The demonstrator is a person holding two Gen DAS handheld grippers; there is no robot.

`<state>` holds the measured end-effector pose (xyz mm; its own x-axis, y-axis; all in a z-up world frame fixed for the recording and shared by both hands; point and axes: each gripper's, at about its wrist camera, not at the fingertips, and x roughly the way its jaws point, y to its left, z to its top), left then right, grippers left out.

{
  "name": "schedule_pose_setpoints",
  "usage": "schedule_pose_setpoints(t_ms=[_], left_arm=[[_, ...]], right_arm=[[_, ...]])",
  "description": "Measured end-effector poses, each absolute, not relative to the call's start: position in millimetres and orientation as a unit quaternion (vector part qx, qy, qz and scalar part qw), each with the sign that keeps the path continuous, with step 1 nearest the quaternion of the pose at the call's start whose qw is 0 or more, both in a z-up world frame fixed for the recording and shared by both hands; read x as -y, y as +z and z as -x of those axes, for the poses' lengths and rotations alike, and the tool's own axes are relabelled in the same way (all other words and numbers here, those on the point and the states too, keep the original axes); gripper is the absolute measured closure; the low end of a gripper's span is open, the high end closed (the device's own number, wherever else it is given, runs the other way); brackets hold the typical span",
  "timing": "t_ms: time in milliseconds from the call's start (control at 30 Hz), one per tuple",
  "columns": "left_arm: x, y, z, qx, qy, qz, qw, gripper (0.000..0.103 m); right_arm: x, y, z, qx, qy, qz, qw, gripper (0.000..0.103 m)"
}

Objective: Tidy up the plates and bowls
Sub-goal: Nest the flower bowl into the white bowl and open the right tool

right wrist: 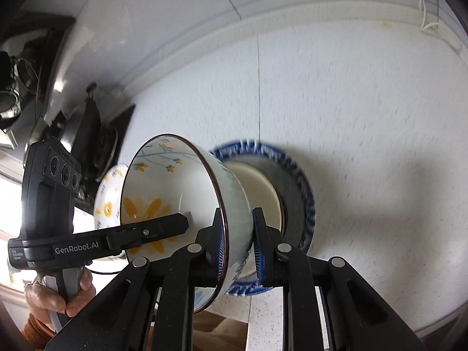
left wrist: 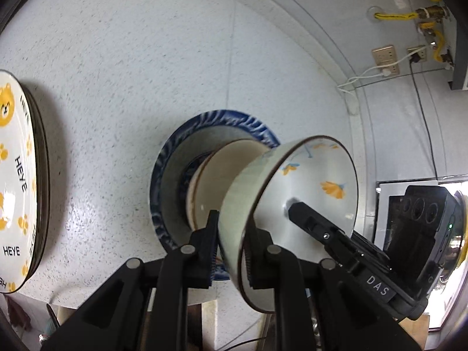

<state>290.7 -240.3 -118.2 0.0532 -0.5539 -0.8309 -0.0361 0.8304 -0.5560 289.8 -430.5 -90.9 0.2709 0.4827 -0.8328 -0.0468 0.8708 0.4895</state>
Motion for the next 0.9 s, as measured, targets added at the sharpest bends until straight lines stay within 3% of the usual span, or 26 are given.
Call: schedule_pose_setpoints(t_ms=[900], left_arm=[[245.9,-119.2,-304.8,-0.647,-0.174,0.19,0.717,0.09]], right_arm=[[416.8,-101.5,-294.2,-0.605,0.172,-0.143,0.764,0.085]])
